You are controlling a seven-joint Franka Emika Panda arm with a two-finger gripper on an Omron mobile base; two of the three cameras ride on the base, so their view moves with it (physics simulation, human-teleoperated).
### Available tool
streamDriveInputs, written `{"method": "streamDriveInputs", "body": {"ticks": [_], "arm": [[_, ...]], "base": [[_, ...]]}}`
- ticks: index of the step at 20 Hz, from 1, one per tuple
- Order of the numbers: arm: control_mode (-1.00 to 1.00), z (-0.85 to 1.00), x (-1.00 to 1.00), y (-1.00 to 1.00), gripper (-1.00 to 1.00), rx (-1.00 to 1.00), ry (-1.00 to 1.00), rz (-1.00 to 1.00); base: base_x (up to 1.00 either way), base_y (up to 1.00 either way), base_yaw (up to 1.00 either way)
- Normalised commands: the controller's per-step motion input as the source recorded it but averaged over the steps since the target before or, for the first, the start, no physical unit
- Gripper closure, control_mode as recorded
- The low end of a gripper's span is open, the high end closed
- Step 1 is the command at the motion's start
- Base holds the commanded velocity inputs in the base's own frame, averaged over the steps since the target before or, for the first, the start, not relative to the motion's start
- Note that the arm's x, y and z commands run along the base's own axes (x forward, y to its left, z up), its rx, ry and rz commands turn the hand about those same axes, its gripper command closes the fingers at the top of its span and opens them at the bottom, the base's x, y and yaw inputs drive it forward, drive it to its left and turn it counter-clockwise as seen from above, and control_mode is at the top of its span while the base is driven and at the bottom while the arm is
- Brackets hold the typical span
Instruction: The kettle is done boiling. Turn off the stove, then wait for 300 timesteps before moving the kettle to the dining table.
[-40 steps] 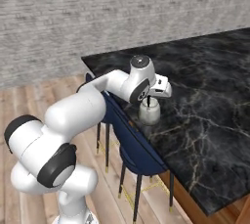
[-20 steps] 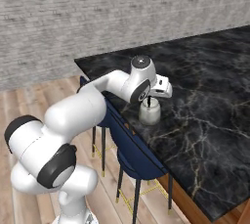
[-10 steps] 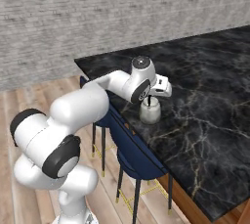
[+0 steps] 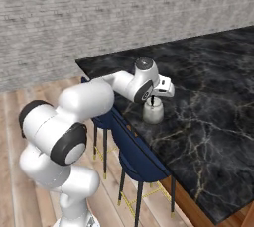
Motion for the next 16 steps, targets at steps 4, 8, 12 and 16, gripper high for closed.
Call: {"method": "streamDriveInputs", "body": {"ticks": [4, 8, 12, 16], "arm": [[-1.0, -0.09, 0.24, -0.03, 1.0, 0.0, 0.0, 0.0], [-1.0, -0.08, 0.21, -0.04, 1.0, 0.0, 0.0, 0.0], [-1.0, -0.09, 0.17, -0.05, 1.0, 0.0, 0.0, 0.0], [-1.0, -0.12, 0.16, -0.05, 1.0, 0.0, 0.0, 0.0]], "base": [[0.0, 0.0, 0.0], [0.0, 0.0, 0.0], [0.0, 0.0, 0.0], [0.0, 0.0, 0.0]]}}
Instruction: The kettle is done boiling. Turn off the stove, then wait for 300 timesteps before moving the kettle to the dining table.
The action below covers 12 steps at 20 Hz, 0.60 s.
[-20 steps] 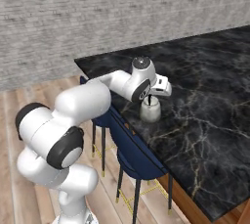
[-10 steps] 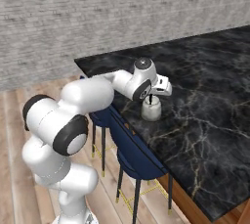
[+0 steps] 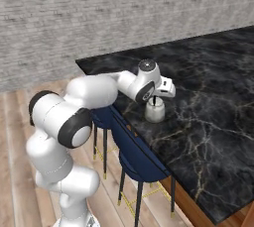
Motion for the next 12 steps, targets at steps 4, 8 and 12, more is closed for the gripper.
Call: {"method": "streamDriveInputs", "body": {"ticks": [4, 8, 12], "arm": [[-1.0, -0.15, 0.15, -0.02, 1.0, 0.0, 0.0, 0.0], [-1.0, -0.16, 0.15, 0.0, 1.0, 0.0, 0.0, 0.0], [-1.0, -0.14, 0.15, 0.0, 1.0, 0.0, 0.0, 0.0]], "base": [[0.0, 0.0, 0.0], [0.0, 0.0, 0.0], [0.0, 0.0, 0.0]]}}
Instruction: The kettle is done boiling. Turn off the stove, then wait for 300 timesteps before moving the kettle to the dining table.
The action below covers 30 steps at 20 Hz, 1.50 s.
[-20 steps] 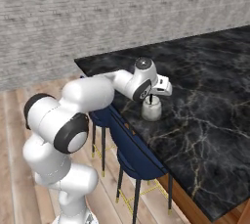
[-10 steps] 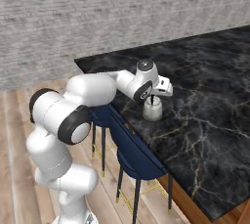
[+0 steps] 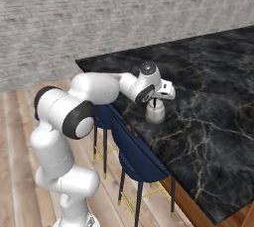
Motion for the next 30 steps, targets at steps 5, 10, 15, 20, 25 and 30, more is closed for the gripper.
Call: {"method": "streamDriveInputs", "body": {"ticks": [5, 10, 15, 20, 25, 30], "arm": [[-1.0, -0.13, 0.15, 0.0, 1.0, 0.0, 0.0, 0.0], [-1.0, -0.16, 0.14, -0.01, 1.0, 0.0, 0.0, 0.0], [-1.0, -0.16, 0.14, 0.0, 1.0, 0.0, 0.0, 0.0], [-1.0, -0.15, 0.12, -0.01, 1.0, 0.0, 0.0, 0.0], [-1.0, -0.12, 0.13, 0.0, 1.0, 0.0, 0.0, 0.0], [-1.0, -0.11, 0.08, -0.01, 1.0, 0.0, 0.0, 0.0]], "base": [[0.0, 0.0, 0.0], [0.0, 0.0, 0.0], [0.0, 0.0, 0.0], [0.0, 0.0, 0.0], [0.0, 0.0, 0.0], [0.0, 0.0, 0.0]]}}
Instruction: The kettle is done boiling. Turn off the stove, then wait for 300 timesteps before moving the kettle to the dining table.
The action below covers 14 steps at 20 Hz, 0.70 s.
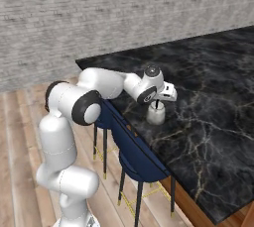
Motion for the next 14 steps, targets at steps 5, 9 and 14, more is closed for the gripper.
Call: {"method": "streamDriveInputs", "body": {"ticks": [5, 9, 14], "arm": [[-1.0, -0.1, 0.0, 0.0, -1.0, 0.0, 0.01, 0.0], [-1.0, -0.01, 0.0, 0.01, -1.0, 0.0, 0.02, 0.0], [-1.0, 0.0, 0.0, 0.07, -1.0, 0.0, 0.0, 0.0]], "base": [[0.0, 0.0, 0.0], [0.0, 0.0, 0.0], [0.0, 0.0, 0.0]]}}
